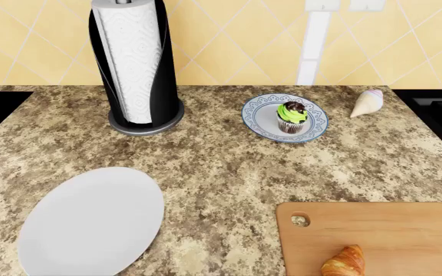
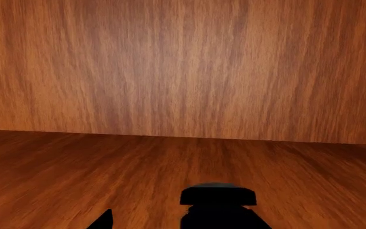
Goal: From the different types of pastries on the counter, select a croissant and place it on the cutting board. Then retrieve a jar of jam from the cabinet and place it alongside the croissant on the cutting board.
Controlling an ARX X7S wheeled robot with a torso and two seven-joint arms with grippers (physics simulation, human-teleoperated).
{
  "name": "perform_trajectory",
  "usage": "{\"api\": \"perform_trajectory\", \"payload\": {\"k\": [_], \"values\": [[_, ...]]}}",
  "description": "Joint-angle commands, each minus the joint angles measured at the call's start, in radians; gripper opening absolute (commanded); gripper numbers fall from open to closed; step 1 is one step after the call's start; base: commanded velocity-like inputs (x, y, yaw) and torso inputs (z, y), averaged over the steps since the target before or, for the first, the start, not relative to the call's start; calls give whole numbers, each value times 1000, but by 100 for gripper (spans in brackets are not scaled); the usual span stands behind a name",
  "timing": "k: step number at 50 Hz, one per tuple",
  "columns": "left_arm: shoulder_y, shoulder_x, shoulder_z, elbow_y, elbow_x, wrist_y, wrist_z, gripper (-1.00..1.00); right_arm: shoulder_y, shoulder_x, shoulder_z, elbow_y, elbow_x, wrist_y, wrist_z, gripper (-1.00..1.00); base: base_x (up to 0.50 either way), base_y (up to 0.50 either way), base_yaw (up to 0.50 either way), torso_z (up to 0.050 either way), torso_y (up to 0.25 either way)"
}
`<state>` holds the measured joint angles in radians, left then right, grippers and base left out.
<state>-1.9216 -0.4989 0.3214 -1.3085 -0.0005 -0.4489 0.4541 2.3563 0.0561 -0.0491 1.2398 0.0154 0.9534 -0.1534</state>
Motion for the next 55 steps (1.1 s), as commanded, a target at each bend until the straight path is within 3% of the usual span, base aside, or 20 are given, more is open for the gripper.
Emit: {"api": "perform_trajectory", "payload": {"k": [1, 8, 9, 30, 40, 47, 55], "values": [[-3, 0, -1, 0, 1, -1, -5, 100, 0, 23, -104, 69, -86, 35, 40, 100, 0, -3, -4, 0, 0], [2, 2, -1, 0, 1, -1, -10, 100, -6, 33, -155, 69, -34, 39, 70, 100, -1, -2, -4, 0, 0], [2, 3, -1, 0, 1, -1, -11, 100, -9, 35, -161, 69, -29, 39, 75, -100, 0, -3, -4, 0, 0], [0, 7, 1, 0, 1, -1, -17, 100, -2, 43, -232, 69, -26, 32, 63, -100, 0, -1, -2, 0, 0], [-9, 7, 0, 0, 0, -1, -16, 100, 0, 14, -50, 40, -239, -82, -27, -100, 0, -1, -1, 0, 0], [-12, 7, 0, 0, 0, 0, -17, 100, 0, 8, -18, 8, -261, -116, -30, -100, 0, 0, 0, 0, 0], [-20, 4, 2, 0, 1, -4, -15, 100, 0, 1, -14, -10, -264, -118, -36, -100, -493, 6, 0, 0, 0]]}}
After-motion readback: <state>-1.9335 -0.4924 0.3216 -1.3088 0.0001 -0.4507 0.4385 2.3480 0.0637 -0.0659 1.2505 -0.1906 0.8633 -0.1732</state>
